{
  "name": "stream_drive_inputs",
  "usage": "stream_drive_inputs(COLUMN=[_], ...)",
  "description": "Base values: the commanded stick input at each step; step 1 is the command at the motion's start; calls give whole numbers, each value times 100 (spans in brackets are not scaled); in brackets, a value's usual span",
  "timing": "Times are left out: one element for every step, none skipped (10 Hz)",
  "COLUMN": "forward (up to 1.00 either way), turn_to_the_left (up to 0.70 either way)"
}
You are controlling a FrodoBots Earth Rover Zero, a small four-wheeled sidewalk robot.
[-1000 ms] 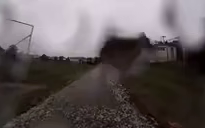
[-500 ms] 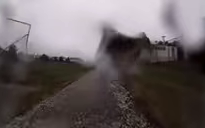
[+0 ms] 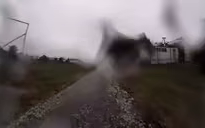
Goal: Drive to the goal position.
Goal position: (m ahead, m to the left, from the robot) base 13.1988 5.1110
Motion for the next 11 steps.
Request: stream_drive_inputs(forward=[70, 70, 70, 70, 70, 70, 70, 70, 70, 70, 70], turn_to_the_left=[0, 0, 0, 0, 0, 0, 0, 0, 0, 0, 0])
